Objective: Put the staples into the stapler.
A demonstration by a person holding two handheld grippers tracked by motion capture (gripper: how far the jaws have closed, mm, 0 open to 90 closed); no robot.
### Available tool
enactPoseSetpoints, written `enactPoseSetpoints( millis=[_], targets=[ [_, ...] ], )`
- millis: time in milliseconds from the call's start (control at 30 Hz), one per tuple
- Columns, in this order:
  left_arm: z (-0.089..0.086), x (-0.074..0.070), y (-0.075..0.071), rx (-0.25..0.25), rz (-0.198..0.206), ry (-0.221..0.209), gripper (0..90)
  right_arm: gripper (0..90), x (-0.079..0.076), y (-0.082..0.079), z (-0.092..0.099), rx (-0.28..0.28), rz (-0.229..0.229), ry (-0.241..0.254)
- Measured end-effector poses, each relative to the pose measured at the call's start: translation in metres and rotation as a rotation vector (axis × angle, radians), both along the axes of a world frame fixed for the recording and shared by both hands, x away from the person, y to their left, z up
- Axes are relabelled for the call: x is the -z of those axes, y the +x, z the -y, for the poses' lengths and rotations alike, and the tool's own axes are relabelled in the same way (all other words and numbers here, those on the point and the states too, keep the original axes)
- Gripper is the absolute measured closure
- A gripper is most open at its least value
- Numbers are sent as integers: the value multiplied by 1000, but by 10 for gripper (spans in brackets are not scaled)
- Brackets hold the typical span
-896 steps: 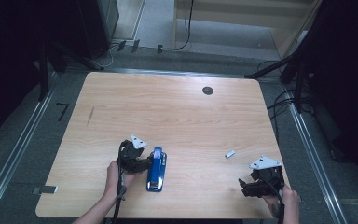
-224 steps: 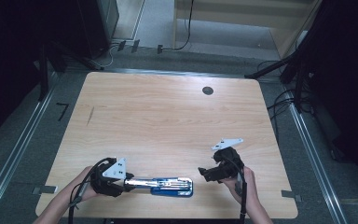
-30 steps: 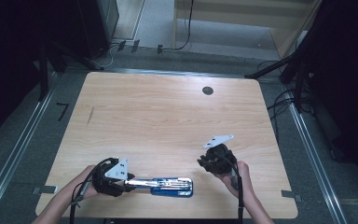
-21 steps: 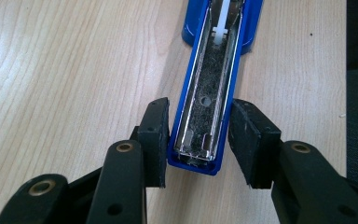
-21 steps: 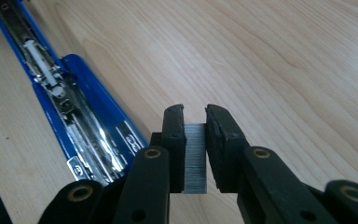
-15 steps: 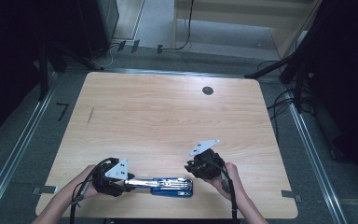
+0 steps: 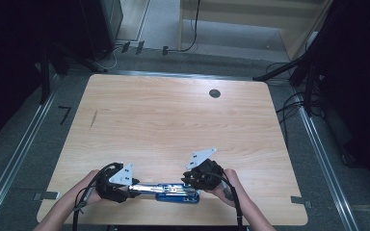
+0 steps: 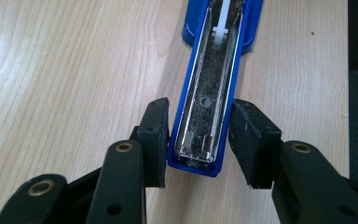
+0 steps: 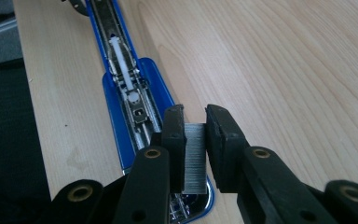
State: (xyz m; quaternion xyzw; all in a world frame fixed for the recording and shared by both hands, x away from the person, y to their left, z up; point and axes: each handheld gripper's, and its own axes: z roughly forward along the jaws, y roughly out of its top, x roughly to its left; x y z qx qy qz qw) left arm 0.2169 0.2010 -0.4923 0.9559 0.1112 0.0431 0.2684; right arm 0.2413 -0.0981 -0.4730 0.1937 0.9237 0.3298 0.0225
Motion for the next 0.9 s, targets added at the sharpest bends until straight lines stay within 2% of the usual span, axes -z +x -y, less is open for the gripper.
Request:
enactPoseSetpoints(
  millis=[367,633,900],
  targets=[
    [0,1,0,-3,-2,2,596,793,5,-7,-9,-144,6,-1],
    [1,2,0,0,-3,7,595,793,10,-7,-8,-187,11,1],
    [2,2,0,1,-1,15,596,792,13,-9,-8,-209,38,-17]
  ],
)
